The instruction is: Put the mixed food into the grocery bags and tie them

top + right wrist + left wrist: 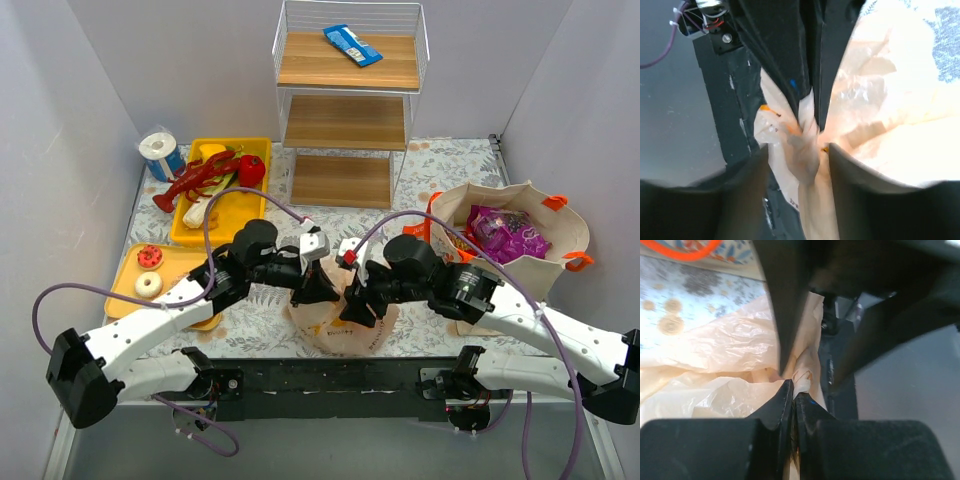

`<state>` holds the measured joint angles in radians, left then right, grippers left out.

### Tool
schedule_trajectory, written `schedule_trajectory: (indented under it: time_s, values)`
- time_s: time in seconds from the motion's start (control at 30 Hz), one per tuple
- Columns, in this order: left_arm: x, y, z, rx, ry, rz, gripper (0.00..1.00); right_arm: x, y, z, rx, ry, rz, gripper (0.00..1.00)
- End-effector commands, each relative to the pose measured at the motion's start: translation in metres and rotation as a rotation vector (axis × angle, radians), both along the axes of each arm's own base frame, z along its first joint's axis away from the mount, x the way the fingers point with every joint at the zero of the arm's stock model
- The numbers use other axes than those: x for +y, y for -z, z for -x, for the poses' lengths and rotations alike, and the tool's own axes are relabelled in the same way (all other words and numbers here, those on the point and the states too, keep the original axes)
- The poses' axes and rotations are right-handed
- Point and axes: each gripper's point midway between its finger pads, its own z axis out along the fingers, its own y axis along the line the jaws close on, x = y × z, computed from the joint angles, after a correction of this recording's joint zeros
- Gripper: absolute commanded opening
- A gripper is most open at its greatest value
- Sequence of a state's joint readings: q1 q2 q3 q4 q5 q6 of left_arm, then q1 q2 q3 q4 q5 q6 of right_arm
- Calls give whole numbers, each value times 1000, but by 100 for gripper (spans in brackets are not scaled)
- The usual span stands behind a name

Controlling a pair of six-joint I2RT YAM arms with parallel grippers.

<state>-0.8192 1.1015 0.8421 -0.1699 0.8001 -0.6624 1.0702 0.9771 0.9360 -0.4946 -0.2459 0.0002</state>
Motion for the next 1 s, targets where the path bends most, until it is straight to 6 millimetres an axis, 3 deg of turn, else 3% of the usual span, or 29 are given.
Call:
schedule_trajectory:
  time_s: [0.0, 0.13, 0.23, 0.27, 0.37, 0.53, 0.6, 0.73, 0.83, 0.97]
  values:
    - [9, -22, -11, -148, -111, 73, 0, -2, -68, -14, -28, 96, -115, 67]
    - [13, -23, -16, -199, -172, 75, 0, -14, -94, -40, 2, 223, -135, 68]
    - [13, -24, -15, -216, -179, 77, 0, -24, -85, -58, 52, 268, -118, 45]
    - [14, -23, -16, -220, -187, 74, 0, -26, -79, -61, 66, 267, -108, 24]
    - [13, -22, -16, -231, -196, 66, 0, -27, -59, -61, 115, 245, -72, 5]
    - [14, -21, -18, -262, -225, 60, 0, -23, -28, -37, 198, 113, -44, 1]
    - [15, -22, -21, -274, -248, 60, 0, -23, -27, -35, 206, 103, -54, 1]
    - [16, -17, -29, -281, -295, 38, 0, -31, -47, -39, 154, 174, -94, 4]
    - [18, -16, -36, -289, -337, 24, 0, -40, -67, -37, 126, 214, -120, 13]
    - [21, -16, -39, -297, -365, 27, 0, -48, -67, -32, 136, 235, -104, 18]
